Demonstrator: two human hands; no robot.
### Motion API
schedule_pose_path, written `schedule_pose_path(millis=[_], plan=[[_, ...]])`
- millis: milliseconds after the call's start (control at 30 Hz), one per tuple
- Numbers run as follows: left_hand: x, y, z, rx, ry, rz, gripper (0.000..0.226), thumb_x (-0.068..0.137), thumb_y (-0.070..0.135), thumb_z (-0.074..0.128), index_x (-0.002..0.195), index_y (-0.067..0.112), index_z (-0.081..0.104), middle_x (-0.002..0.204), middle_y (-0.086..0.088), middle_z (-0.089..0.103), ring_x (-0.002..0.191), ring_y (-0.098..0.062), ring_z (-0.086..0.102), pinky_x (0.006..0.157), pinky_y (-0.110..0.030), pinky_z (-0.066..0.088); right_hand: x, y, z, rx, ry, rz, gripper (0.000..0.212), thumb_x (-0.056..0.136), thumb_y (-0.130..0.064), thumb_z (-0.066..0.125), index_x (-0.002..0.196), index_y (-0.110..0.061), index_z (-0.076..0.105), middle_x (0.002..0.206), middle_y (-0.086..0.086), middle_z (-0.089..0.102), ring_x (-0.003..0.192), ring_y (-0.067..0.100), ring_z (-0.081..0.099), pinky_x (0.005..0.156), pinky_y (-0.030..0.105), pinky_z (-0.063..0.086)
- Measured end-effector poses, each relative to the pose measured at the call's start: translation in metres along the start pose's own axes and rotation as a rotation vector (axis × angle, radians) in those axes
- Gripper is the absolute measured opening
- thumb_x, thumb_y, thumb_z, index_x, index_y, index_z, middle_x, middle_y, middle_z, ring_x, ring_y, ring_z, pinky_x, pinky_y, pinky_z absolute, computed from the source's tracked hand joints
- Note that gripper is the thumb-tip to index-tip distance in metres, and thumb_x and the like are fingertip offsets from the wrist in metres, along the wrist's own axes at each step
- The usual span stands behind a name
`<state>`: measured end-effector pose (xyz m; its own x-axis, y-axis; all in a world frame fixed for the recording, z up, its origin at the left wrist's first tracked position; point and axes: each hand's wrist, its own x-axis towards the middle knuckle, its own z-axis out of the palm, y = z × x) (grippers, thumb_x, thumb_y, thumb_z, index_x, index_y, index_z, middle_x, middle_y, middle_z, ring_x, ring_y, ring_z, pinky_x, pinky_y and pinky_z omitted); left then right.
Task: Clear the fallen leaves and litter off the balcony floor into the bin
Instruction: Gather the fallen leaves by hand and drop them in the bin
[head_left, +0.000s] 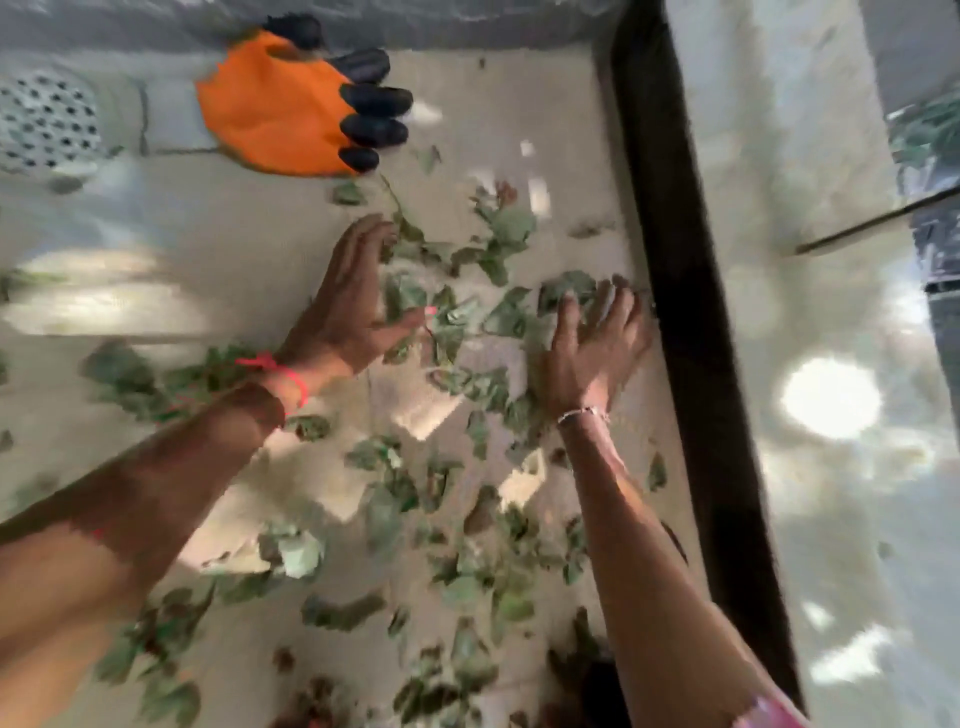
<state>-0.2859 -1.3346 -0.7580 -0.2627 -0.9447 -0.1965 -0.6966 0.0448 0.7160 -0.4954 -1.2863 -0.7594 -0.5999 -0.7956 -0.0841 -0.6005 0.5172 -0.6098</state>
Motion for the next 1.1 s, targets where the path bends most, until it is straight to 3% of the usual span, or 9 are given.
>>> schedule_pose_path(millis=[100,200,333,433,567,733,867,1000,1100], plan=[[0.016,-0.005,0.012,-0.044,0.152,0.066,0.077,0.083,0.043,0.051,0.141,-0.001,0.027,0.147,-0.018,0.028,0.138,-0.026,0.026,0.112,-0.018,0.016,0.003,-0.012,0.016,0.176,0.053,-0.159,0.057,0.09,-0.044,0.042,0.137,-0.012,0.043,0.145,0.008,0.04,0.136,0.019,0.033,0.114,0.034,0.025],[0.021,-0.012,0.016,-0.076,0.24,0.119,0.067,0.086,0.042,0.046,0.138,0.001,0.033,0.142,-0.018,0.036,0.135,-0.028,0.034,0.113,-0.033,0.027,0.016,-0.02,0.021,0.268,0.12,-0.281,0.054,0.09,-0.042,0.044,0.133,-0.009,0.049,0.145,0.007,0.04,0.136,0.016,0.034,0.112,0.027,0.028],[0.024,-0.017,0.017,-0.083,0.283,0.149,0.068,0.087,0.043,0.043,0.137,0.0,0.034,0.144,-0.017,0.034,0.136,-0.024,0.031,0.113,-0.024,0.022,0.059,-0.018,0.025,0.123,0.036,-0.222,0.061,0.088,-0.053,0.036,0.133,-0.015,0.049,0.148,0.003,0.037,0.137,0.01,0.028,0.115,0.029,0.02],[0.022,-0.017,0.017,-0.082,0.325,0.16,0.065,0.086,0.046,0.043,0.135,0.004,0.037,0.144,-0.015,0.03,0.136,-0.021,0.028,0.112,-0.021,0.021,0.064,-0.024,0.035,0.117,-0.087,-0.341,0.055,0.089,-0.051,0.039,0.131,-0.018,0.052,0.145,-0.002,0.042,0.136,0.013,0.034,0.114,0.036,0.027],[0.021,-0.017,0.018,-0.071,0.352,0.135,0.069,0.084,0.052,0.041,0.138,0.008,0.035,0.15,-0.013,0.022,0.14,-0.023,0.023,0.112,-0.027,0.018,0.069,-0.052,0.043,0.404,-0.276,-0.493,0.042,0.092,-0.034,0.049,0.129,-0.014,0.054,0.143,-0.002,0.043,0.133,0.005,0.038,0.105,0.012,0.032],[0.021,-0.016,0.017,-0.063,0.377,0.143,0.066,0.085,0.048,0.041,0.132,0.001,0.04,0.143,-0.016,0.034,0.135,-0.024,0.029,0.113,-0.025,0.017,0.088,-0.078,0.063,-0.021,-0.537,-0.719,0.055,0.09,-0.048,0.039,0.139,-0.021,0.043,0.148,-0.004,0.036,0.138,0.007,0.03,0.117,0.028,0.018],[0.02,-0.014,0.017,-0.071,0.413,0.162,0.061,0.085,0.043,0.043,0.129,0.001,0.042,0.141,-0.016,0.034,0.134,-0.02,0.026,0.113,-0.024,0.015,0.087,-0.084,0.063,0.32,-0.534,-0.673,0.046,0.086,-0.035,0.052,0.124,-0.01,0.059,0.128,0.002,0.06,0.12,0.008,0.053,0.105,0.027,0.04],[0.022,-0.017,0.016,-0.053,0.448,0.132,0.059,0.087,0.042,0.042,0.127,-0.001,0.043,0.14,-0.02,0.034,0.134,-0.028,0.028,0.114,-0.032,0.016,0.084,-0.087,0.066,0.163,-0.617,-0.747,0.045,0.086,-0.034,0.051,0.123,-0.011,0.06,0.132,0.004,0.055,0.125,0.008,0.048,0.108,0.021,0.034],[0.022,-0.017,0.017,-0.066,0.487,0.104,0.056,0.087,0.04,0.041,0.125,-0.001,0.044,0.133,-0.02,0.042,0.132,-0.033,0.031,0.113,-0.029,0.015,0.075,-0.084,0.066,0.448,-0.694,-0.606,0.038,0.085,-0.027,0.052,0.095,0.004,0.071,0.103,0.014,0.07,0.099,0.021,0.067,0.088,0.033,0.05]])
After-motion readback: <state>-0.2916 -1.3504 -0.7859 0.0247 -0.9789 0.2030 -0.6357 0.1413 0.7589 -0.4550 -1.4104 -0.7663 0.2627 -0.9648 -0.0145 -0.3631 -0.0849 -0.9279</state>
